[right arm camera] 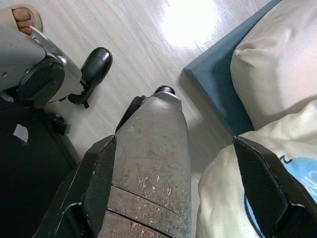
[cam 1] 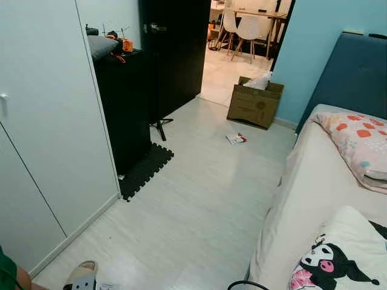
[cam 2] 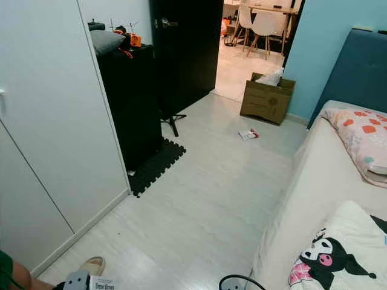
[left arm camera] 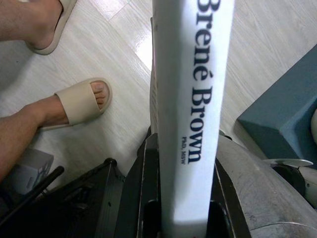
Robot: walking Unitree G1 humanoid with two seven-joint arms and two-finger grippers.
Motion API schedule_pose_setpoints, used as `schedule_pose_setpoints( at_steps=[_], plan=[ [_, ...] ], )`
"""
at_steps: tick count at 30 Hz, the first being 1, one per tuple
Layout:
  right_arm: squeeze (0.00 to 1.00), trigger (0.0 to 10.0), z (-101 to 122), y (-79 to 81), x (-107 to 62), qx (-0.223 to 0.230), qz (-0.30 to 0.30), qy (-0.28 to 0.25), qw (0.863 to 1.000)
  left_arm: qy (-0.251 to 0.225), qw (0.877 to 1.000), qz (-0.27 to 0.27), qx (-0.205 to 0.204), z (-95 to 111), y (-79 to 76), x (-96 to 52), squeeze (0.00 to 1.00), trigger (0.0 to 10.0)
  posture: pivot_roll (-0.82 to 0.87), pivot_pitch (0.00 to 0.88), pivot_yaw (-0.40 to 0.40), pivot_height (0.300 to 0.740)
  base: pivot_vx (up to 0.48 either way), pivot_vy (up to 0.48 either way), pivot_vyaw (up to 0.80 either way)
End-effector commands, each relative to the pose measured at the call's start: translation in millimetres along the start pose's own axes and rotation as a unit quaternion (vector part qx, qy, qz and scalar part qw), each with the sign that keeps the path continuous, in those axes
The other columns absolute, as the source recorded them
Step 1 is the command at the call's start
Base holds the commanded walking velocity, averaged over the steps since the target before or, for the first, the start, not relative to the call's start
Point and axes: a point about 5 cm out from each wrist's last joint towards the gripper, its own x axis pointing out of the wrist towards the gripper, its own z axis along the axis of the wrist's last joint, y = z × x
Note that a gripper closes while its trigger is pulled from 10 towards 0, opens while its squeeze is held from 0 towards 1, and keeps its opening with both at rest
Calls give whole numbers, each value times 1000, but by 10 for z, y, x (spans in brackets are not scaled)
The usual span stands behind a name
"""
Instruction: Clean up the room
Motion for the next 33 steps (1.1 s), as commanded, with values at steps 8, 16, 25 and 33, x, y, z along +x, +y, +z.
schedule_pose_setpoints(
  at_steps=[8, 16, 25, 33],
  plan=[
    [0, 10000, -164, -17, -10, -3, 0, 46, 999, -3, 1000, -5, 4, 9, -7, 1, 0, 10000, 151, 0, -63, 740, 0, 0, 525],
    [0, 10000, -234, -10, -14, -1, 3, 53, 999, -1, 1000, -6, 2, -22, -16, -2, 0, 10000, 151, 0, -68, 740, 0, 0, 0],
    [0, 10000, -247, -62, -23, -10, -15, 60, 998, -1, 1000, -9, 2, -32, -33, 1, 0, 10000, 152, 0, -71, 740, 143, 0, 267],
    [0, 10000, -284, -57, -25, -10, -16, 67, 998, -2, 1000, -12, 1, -23, -45, 5, 0, 10000, 145, 0, -66, 740, 310, 0, 0]
  ],
)
